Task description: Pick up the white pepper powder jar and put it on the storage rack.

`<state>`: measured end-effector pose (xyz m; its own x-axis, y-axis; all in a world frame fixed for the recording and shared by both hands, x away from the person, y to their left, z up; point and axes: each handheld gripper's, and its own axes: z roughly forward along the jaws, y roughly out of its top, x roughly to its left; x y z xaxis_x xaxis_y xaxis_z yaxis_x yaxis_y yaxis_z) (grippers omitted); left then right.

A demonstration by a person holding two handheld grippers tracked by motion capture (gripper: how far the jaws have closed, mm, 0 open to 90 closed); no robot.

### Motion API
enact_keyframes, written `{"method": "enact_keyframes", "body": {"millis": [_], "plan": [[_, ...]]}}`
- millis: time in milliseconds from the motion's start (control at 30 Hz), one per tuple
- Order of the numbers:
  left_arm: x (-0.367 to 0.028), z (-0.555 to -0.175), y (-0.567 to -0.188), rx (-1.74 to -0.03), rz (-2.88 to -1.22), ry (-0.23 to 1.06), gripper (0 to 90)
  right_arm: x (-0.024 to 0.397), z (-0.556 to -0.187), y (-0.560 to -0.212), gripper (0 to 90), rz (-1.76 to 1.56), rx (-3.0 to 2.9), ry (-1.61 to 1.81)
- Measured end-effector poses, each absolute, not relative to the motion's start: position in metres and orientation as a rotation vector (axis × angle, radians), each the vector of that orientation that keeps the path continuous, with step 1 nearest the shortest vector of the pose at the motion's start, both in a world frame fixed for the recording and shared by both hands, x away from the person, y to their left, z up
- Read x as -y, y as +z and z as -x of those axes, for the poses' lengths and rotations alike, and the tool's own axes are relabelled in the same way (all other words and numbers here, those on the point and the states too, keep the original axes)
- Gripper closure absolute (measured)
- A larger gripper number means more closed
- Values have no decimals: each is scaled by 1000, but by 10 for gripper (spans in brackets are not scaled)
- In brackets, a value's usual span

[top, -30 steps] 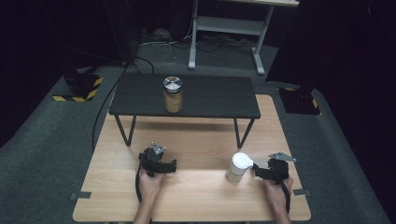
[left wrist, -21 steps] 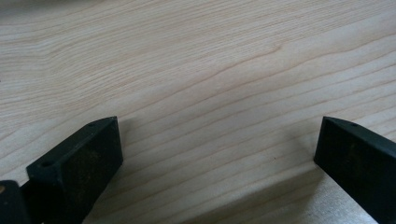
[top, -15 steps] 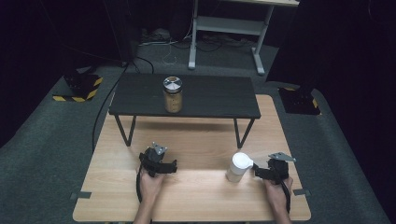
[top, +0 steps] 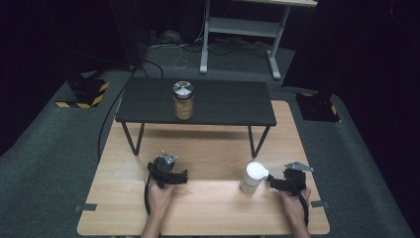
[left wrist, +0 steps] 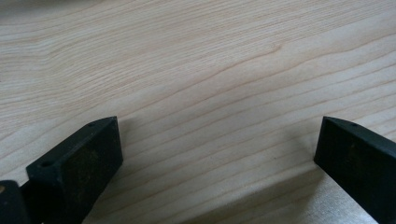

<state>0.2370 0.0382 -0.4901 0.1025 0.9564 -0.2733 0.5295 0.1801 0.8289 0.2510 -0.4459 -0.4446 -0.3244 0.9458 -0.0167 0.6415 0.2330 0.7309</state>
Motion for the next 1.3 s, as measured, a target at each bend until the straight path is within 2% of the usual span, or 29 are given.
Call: {"method": "enact_keyframes", "body": {"millis": [500,1300], "plan": [[-39,-237,-490,-1549,-1477,594,9,448,-249,-444,66,-1403,-2100,892],[-39,-237,-490,-1549,-1476,594,9,476,-208,-445,53,-1244,-2219,1048]]}}
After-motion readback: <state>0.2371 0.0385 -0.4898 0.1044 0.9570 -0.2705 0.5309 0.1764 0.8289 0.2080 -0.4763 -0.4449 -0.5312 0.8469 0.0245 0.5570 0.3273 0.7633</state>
